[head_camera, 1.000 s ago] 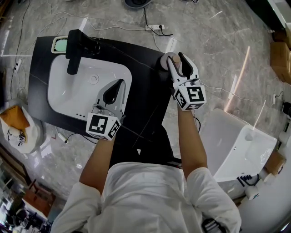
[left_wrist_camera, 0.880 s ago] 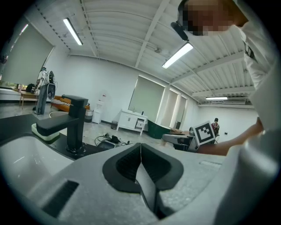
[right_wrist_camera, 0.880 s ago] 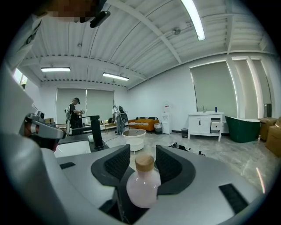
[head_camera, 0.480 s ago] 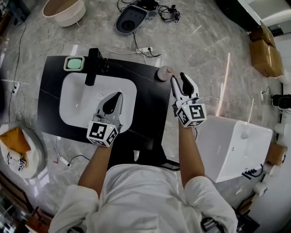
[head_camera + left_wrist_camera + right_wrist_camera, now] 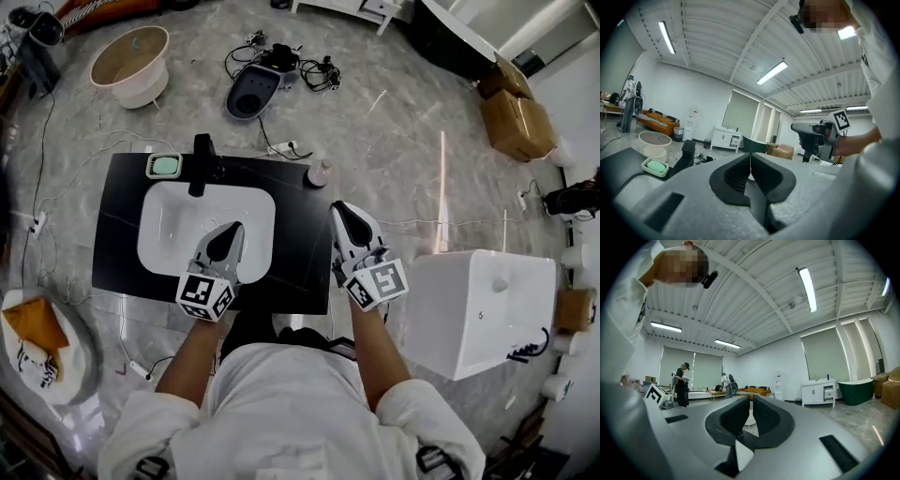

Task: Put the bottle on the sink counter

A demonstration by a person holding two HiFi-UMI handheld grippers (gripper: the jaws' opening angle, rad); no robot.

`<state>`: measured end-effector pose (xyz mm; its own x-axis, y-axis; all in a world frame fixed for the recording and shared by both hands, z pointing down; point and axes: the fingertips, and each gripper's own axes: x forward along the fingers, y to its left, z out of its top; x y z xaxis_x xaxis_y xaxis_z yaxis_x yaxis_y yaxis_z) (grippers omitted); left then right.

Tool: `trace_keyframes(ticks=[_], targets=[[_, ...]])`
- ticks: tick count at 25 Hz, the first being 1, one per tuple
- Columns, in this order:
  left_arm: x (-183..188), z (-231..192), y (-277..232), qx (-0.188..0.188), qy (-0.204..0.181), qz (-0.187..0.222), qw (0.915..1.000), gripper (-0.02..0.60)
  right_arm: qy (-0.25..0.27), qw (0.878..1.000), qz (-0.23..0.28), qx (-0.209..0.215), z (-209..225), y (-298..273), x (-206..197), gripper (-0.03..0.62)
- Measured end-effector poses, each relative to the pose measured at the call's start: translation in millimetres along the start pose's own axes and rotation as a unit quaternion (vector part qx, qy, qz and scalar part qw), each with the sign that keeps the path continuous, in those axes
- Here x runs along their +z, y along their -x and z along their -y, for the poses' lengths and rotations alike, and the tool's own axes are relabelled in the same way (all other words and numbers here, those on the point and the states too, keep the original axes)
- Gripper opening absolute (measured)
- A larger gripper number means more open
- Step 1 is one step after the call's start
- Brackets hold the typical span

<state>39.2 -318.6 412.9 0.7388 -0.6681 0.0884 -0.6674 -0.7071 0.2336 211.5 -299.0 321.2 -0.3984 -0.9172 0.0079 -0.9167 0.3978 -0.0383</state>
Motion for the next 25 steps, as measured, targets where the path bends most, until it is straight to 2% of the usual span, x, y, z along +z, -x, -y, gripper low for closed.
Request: trace_keyframes(ticks=[5, 8, 11, 15, 19, 25], targets=[[18.8, 34.3, 40.3, 0.014, -0.023, 0.015, 0.9995, 0.017, 0.006, 0.999, 0.03, 0.024, -38.0, 54.0, 35.8, 0.02], [27.2, 61.9, 73.7, 0.027, -0.028, 0.032, 0.9987, 0.017, 0.007, 0.999, 0.035, 0.028, -56.2, 92.7, 43.1, 0.018], [26.6, 90.4, 105.5, 0.033, -0.042, 0.03, 0.9981, 0.015, 0.01, 0.998, 0.046, 0.038, -75.9, 134.3, 47.1, 0.018], [21.1, 127.6, 147.8, 0.043, -0.05, 0.026, 0.9975, 0.015, 0.01, 0.997, 0.049, 0.054, -100.7, 184.2, 36.3, 0.018], [13.2, 161.9, 189.2, 0.049, -0.056, 0.018, 0.9971, 0.015, -0.033, 0.996, 0.058, 0.057, -120.1, 232.3, 17.1, 0.018], [9.8, 181.6, 223.9, 0.062, -0.052, 0.023, 0.9965, 0.015, -0.055, 0.997, 0.037, 0.046, -148.7, 268.8, -9.2, 0.017]])
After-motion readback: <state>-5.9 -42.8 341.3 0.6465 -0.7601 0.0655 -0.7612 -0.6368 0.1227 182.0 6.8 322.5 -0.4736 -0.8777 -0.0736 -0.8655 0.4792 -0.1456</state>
